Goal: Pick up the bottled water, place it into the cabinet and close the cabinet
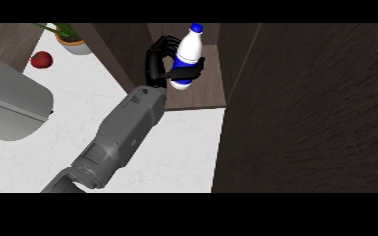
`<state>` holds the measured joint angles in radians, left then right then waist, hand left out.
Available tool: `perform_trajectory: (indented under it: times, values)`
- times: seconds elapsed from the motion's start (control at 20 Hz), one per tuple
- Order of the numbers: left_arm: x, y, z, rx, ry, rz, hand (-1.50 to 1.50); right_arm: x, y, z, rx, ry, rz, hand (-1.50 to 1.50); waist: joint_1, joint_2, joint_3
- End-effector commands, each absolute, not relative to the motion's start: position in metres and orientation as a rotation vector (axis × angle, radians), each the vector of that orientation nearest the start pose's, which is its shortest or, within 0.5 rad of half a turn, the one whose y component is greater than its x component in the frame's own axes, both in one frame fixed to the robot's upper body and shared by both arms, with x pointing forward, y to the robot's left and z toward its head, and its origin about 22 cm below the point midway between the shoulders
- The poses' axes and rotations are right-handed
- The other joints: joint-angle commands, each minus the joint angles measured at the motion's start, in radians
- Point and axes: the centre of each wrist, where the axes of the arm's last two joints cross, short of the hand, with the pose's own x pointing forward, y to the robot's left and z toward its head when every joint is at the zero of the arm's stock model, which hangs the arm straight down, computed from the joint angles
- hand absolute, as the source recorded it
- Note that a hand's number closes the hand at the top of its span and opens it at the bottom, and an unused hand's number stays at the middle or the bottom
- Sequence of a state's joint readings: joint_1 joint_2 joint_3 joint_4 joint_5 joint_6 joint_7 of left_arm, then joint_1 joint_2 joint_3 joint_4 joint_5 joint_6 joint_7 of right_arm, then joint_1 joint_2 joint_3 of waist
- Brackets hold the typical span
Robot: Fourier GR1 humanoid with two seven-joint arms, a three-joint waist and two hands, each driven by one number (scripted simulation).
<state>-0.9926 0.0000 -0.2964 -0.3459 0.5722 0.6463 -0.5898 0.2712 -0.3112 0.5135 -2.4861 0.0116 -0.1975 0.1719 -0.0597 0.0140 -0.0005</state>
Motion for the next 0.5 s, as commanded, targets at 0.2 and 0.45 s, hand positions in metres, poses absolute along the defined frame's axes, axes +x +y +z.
perform_trajectory:
  times: [0.2, 0.45]
  values:
    - [0.417, 0.106, 0.007, 0.424, -1.771, -0.009, -1.5, 0.095, -0.192, 0.169, 0.28, -1.961, 0.27, -1.5, -0.017, 0.008, -0.001]
    - [0.421, 0.111, 0.011, 0.413, -1.759, -0.002, -1.5, 0.1, -0.196, 0.17, 0.275, -1.975, 0.249, -1.5, -0.009, 0.01, -0.001]
